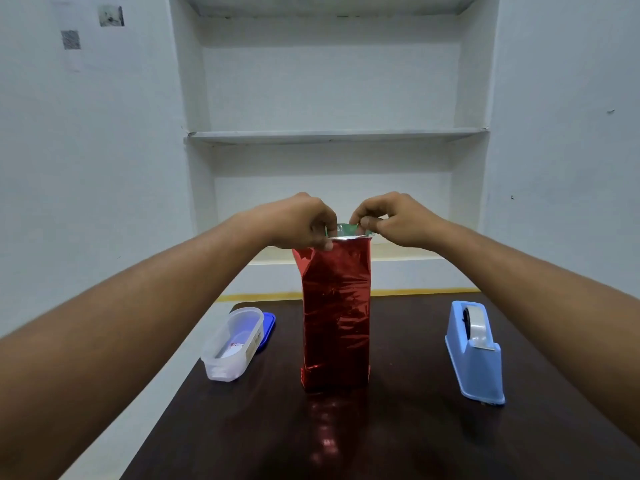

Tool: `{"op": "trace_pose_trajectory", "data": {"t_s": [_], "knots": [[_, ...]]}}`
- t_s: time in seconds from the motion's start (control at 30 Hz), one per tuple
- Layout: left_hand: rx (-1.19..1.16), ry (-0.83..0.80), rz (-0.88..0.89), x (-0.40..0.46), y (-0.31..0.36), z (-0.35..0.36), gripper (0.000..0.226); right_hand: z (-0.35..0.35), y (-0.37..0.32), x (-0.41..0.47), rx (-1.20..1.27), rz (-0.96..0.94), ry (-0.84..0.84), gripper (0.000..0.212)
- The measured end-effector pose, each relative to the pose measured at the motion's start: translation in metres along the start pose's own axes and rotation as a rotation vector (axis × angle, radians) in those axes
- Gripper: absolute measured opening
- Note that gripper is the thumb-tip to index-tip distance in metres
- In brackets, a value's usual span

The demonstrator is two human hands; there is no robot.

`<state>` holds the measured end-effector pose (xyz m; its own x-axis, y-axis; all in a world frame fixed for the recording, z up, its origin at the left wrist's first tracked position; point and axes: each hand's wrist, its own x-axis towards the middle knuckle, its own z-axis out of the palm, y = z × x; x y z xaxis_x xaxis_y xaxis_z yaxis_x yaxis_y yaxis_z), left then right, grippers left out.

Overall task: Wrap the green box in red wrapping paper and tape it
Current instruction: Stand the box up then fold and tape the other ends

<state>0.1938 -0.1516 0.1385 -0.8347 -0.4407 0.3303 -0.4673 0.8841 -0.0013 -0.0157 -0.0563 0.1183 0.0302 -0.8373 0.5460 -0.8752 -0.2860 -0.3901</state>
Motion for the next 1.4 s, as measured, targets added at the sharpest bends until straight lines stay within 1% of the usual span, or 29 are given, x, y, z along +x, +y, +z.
{"op": "trace_pose_trajectory", "data": {"t_s": [0.03, 0.07, 0.13, 0.17, 0.23, 0.3, 0.33, 0.37, 0.4, 0.47, 0.5, 0.53, 0.57, 0.63, 0.67, 0.7, 0.73, 0.83, 0.9, 0.93, 1.0, 1.03, 1.07, 1.17, 1.23, 1.27, 1.3, 1.37, 1.4], "knots": [[0.010, 0.015, 0.005, 0.000, -0.001, 0.000, 0.016, -0.001, -0.001, -0.001, 0.016, -0.004, -0.020, 0.013], [0.012, 0.034, 0.014, 0.001, -0.002, 0.000, 0.013, -0.002, -0.001, -0.002, 0.008, 0.002, -0.057, 0.018], [0.012, 0.061, 0.027, 0.000, -0.001, -0.001, 0.014, -0.003, -0.002, -0.002, -0.100, 0.021, -0.141, 0.033], [0.000, 0.062, 0.028, 0.000, 0.000, -0.001, 0.015, -0.002, -0.001, -0.001, -0.155, 0.027, -0.162, 0.032], [-0.055, 0.016, 0.002, -0.002, -0.001, -0.004, 0.020, -0.001, 0.000, 0.001, -0.148, 0.032, -0.145, 0.026], [-0.032, -0.058, -0.025, -0.003, -0.005, -0.008, 0.039, -0.003, 0.002, 0.003, -0.069, 0.028, -0.088, 0.024], [0.012, -0.069, -0.028, -0.003, -0.008, -0.008, 0.039, -0.004, 0.003, 0.004, -0.050, 0.022, -0.065, 0.025], [0.040, -0.059, -0.023, -0.002, -0.009, -0.008, 0.035, -0.006, 0.004, 0.004, -0.049, 0.017, -0.061, 0.026], [0.050, -0.039, -0.020, -0.002, -0.011, -0.009, 0.031, -0.008, 0.005, 0.004, -0.053, 0.015, -0.090, 0.029], [0.014, -0.007, -0.025, -0.001, -0.011, -0.011, 0.028, -0.010, 0.007, 0.004, -0.136, 0.030, -0.205, 0.046], [-0.008, -0.005, -0.030, -0.001, -0.010, -0.012, 0.029, -0.010, 0.010, 0.006, -0.245, 0.039, -0.243, 0.052], [-0.026, -0.014, -0.040, -0.001, -0.009, -0.012, 0.030, -0.009, 0.014, 0.008, -0.362, 0.041, -0.253, 0.049], [-0.040, -0.025, -0.054, -0.001, -0.007, -0.013, 0.029, -0.008, 0.018, 0.011, -0.442, 0.033, -0.231, 0.039], [-0.065, -0.042, -0.072, -0.001, -0.005, -0.013, 0.022, -0.009, 0.022, 0.016, -0.427, -0.006, -0.162, 0.015], [-0.075, -0.049, -0.071, -0.001, -0.004, -0.013, 0.017, -0.010, 0.022, 0.018, -0.396, -0.018, -0.134, 0.016], [-0.084, -0.050, -0.070, 0.000, -0.003, -0.012, 0.014, -0.011, 0.021, 0.020, -0.383, -0.027, -0.118, 0.022], [-0.084, -0.052, -0.068, 0.000, -0.001, -0.011, 0.015, -0.011, 0.019, 0.021, -0.386, -0.027, -0.103, 0.028], [-0.064, -0.062, -0.057, 0.005, 0.007, -0.006, 0.037, -0.015, 0.014, 0.021, -0.340, -0.023, -0.053, 0.043], [-0.062, -0.051, -0.046, 0.009, 0.016, 0.000, 0.045, -0.018, 0.010, 0.016, -0.376, -0.019, -0.116, 0.044], [-0.041, -0.030, -0.038, 0.012, 0.020, 0.002, 0.044, -0.019, 0.010, 0.013, -0.440, -0.017, -0.170, 0.043], [0.004, 0.013, -0.006, 0.019, 0.024, 0.006, 0.030, -0.018, 0.016, 0.010, -0.547, -0.009, -0.225, 0.038], [0.009, 0.019, 0.003, 0.021, 0.025, 0.007, 0.023, -0.017, 0.018, 0.010, -0.521, -0.012, -0.210, 0.029], [0.010, 0.015, 0.001, 0.022, 0.026, 0.006, 0.021, -0.017, 0.020, 0.009, -0.462, -0.015, -0.174, 0.024], [-0.024, 0.017, -0.030, 0.019, 0.024, -0.003, 0.035, -0.018, 0.023, 0.012, -0.312, -0.002, -0.029, 0.041], [-0.130, 0.060, -0.072, 0.012, 0.018, -0.009, 0.035, -0.018, 0.012, 0.008, -0.210, 0.034, 0.013, 0.047], [-0.220, 0.116, -0.094, 0.007, 0.014, -0.012, 0.031, -0.018, 0.005, 0.006, -0.152, 0.051, 0.032, 0.043], [-0.324, 0.204, -0.113, 0.002, 0.008, -0.013, 0.027, -0.017, -0.001, 0.006, -0.091, 0.076, 0.044, 0.037], [-0.487, 0.441, -0.178, -0.010, -0.007, -0.010, 0.022, -0.013, -0.010, 0.009, 0.046, 0.153, 0.026, 0.024], [-0.527, 0.541, -0.240, -0.016, -0.013, -0.006, 0.021, -0.012, -0.013, 0.010, 0.086, 0.209, 0.002, 0.029]]}}
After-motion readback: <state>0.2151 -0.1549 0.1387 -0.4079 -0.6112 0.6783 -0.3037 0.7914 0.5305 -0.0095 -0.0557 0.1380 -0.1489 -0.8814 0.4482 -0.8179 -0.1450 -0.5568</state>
